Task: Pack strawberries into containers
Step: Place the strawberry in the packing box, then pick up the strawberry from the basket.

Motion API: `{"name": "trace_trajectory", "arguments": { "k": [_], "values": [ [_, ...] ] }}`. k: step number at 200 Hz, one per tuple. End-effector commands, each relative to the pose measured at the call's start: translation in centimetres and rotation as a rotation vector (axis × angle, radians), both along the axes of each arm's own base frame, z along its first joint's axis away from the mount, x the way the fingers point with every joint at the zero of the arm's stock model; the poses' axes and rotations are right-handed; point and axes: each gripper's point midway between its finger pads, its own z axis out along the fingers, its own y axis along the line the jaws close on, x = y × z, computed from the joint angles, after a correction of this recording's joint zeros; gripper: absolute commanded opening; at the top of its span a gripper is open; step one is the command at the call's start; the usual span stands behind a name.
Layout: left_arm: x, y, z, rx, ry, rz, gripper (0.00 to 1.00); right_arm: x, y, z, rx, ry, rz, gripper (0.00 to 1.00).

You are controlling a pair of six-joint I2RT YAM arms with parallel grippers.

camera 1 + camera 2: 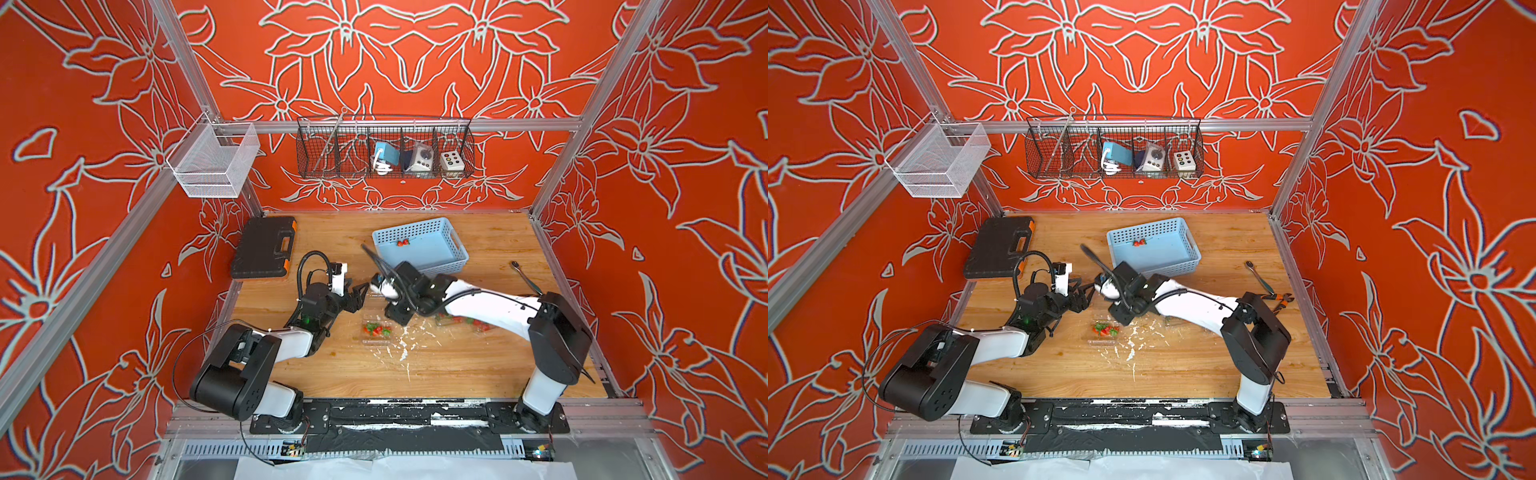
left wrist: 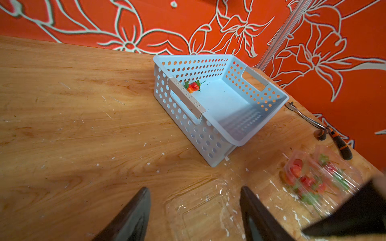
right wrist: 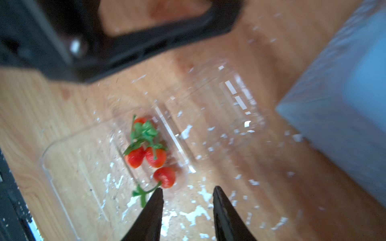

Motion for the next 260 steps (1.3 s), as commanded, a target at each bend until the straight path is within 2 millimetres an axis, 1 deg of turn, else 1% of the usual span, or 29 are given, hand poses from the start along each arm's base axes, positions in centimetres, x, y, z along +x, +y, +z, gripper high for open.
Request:
{"name": "trace_trajectory", "arguments": {
  "k": [1,16,37,38,39,56,84,109,139,164,182,204,260],
  "values": [
    [0.1,-0.3,1.2,-0.008,-0.039,-0.008,0.67,5.5,-2.1,4.1,0.052,-0.094,-0.134,0.43],
    [0.2,-0.3,1.2,-0.009,-0.039,-0.009,0.67,9.0,-3.4,4.0,0.040,-0.104,-0.208,0.44],
    [0.1,-0.4,1.1,-0.009,-0.036,-0.013,0.67,13.7,-4.8,2.8,0.031,-0.096,-0.294,0.44],
    [0.1,-0.4,1.1,-0.010,-0.036,-0.013,0.67,14.2,-5.0,2.7,0.033,-0.094,-0.303,0.44],
    [0.1,-0.4,1.1,-0.009,-0.036,-0.014,0.67,14.2,-5.0,2.7,0.033,-0.094,-0.303,0.44],
    [0.1,-0.4,1.1,-0.008,-0.035,-0.015,0.67,17.9,-5.8,1.7,0.052,-0.079,-0.364,0.44],
    [0.2,-0.5,1.1,-0.006,-0.034,-0.017,0.67,22.7,-6.5,-0.1,0.092,-0.039,-0.447,0.44],
    [0.2,-0.5,1.1,-0.005,-0.035,-0.018,0.67,25.6,-6.9,-1.8,0.153,0.003,-0.541,0.43],
    [0.3,-0.5,1.0,-0.004,-0.032,-0.016,0.67,27.7,-6.7,-3.2,0.260,0.049,-0.651,0.42],
    [0.3,-0.5,1.0,-0.003,-0.034,-0.017,0.67,29.0,-6.5,-4.2,0.346,0.089,-0.721,0.41],
    [0.3,-0.4,1.0,-0.003,-0.033,-0.015,0.67,29.8,-6.7,-5.1,0.403,0.123,-0.769,0.40],
    [0.3,-0.4,1.0,-0.002,-0.033,-0.016,0.67,30.3,-6.9,-6.0,0.447,0.152,-0.817,0.38],
    [0.3,-0.4,1.0,-0.002,-0.033,-0.015,0.67,31.3,-7.2,-6.8,0.483,0.147,-0.874,0.38]
  ]
}}
